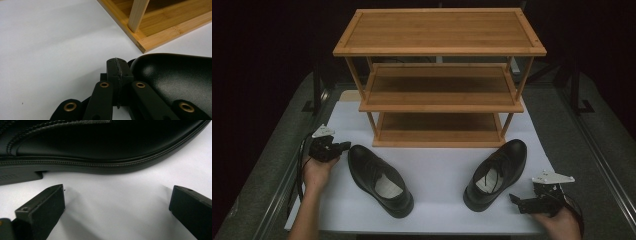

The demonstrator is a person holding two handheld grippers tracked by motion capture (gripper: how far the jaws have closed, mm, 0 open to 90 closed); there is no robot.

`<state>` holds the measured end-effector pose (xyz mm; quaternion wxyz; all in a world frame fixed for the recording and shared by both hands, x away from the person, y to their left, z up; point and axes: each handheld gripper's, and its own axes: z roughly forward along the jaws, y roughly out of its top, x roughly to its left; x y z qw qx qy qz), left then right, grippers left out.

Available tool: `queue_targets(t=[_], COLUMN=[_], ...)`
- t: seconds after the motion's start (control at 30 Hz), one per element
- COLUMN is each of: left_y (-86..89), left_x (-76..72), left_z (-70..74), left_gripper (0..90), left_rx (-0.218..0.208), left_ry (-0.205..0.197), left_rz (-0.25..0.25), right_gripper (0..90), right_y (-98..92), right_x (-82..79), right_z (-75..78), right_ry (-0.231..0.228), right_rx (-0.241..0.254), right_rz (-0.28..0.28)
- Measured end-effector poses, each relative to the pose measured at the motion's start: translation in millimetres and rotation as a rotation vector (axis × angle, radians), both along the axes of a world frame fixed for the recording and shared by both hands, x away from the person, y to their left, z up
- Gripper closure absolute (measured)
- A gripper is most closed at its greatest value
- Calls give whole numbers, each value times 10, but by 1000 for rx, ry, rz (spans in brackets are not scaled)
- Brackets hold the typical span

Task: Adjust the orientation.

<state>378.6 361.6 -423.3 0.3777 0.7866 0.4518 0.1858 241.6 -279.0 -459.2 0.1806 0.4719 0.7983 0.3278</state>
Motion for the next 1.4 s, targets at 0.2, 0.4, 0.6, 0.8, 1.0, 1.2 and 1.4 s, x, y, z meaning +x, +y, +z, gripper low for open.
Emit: queue_targets(t=[0.2,0.4,0.6,0.8,1.0,1.2,1.4], left_y=[-66,-195,-342,-407,-337,-232,-174], left_x=[63,143,209,238,137,-151,-465], left_z=[-24,-37,-49,-58,8,57,27], left_gripper=[900,900,900,900,900,900,900], left_rx=[-19,-27,-44,-43,-47,-32,-35], left_ry=[-8,-15,-25,-24,-16,-8,15], left_rz=[-13,-24,-43,-59,-76,-87,-101], right_gripper=[0,0,0,0,0,0,0], right_y=[1,0,-1,-1,-1,-1,-1], right_x=[0,1,0,0,-1,-1,-1], right_z=[0,0,0,0,0,0,1], right_ry=[1,1,0,0,0,0,1], right_rx=[1,1,1,1,1,1,-1], right_rz=[-1,-1,0,0,0,0,1])
